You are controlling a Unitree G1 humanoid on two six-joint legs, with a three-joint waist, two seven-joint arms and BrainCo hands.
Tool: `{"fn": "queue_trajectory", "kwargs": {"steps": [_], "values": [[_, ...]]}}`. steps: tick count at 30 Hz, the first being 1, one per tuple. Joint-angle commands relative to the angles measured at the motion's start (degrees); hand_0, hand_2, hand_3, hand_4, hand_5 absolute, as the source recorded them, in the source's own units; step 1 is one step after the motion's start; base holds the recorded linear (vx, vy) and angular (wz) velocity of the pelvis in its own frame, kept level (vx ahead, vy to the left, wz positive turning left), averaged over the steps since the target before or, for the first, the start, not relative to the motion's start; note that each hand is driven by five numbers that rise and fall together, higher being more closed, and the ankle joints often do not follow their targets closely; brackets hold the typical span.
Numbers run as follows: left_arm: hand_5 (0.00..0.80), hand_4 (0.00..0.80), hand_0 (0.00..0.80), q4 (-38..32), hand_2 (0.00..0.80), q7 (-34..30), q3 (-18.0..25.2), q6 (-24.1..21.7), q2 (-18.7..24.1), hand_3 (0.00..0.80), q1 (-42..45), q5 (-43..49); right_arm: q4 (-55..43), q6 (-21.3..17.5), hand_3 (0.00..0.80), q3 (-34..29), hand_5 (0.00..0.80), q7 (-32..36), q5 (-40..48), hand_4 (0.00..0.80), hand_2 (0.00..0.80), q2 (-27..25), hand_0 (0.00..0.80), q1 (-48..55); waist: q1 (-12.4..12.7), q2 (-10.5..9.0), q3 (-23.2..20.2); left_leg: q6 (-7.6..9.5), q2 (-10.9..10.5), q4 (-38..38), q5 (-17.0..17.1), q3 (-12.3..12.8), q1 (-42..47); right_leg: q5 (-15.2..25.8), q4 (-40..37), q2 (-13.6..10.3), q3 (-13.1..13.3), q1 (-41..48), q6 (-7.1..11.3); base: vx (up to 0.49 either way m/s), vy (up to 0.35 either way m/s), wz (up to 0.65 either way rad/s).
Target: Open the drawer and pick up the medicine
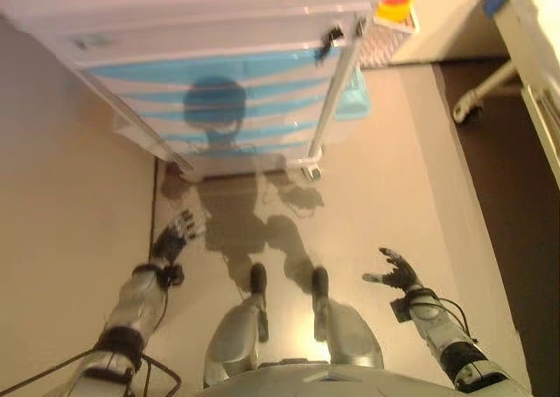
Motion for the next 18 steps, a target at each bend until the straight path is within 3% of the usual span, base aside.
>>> {"fn": "queue_trajectory", "kwargs": {"steps": [1,9,18], "values": [[0.000,0.000,0.000,4.81,0.000,-1.17,1.79,0.01,-1.60,0.000,0.01,4.77,1.60,-0.33,0.000,-1.28,0.000,1.25,0.55,0.000,0.000,-1.23,0.000,2.61,1.43,0.05,-4.67,-0.48,-2.15,3.98,-8.29,-0.11,-1.11,-3.81,5.00,2.67,-1.33,-2.90,-1.34,-0.004,-0.062,0.22],[0.000,0.000,0.000,18.21,0.000,3.72,1.36,0.56,-5.05,0.000,0.98,11.38,10.23,1.91,0.000,-2.05,0.000,2.36,0.66,0.000,0.000,1.65,0.000,1.15,2.99,0.42,-8.88,-2.50,-1.02,-1.88,-5.07,-0.84,1.78,-4.28,1.71,3.25,-4.56,1.48,-1.21,-0.023,-0.046,0.23],[0.000,0.000,0.000,21.63,0.000,-0.81,-4.64,-0.79,-9.09,0.000,-0.09,16.59,12.49,1.99,0.000,2.49,0.000,5.21,-4.01,0.000,0.000,4.41,0.000,0.38,2.90,-0.07,-11.35,-2.06,-1.30,-2.41,-5.69,-0.85,3.21,-4.02,0.02,2.93,-5.11,3.17,-0.90,-0.023,-0.016,0.12]]}}
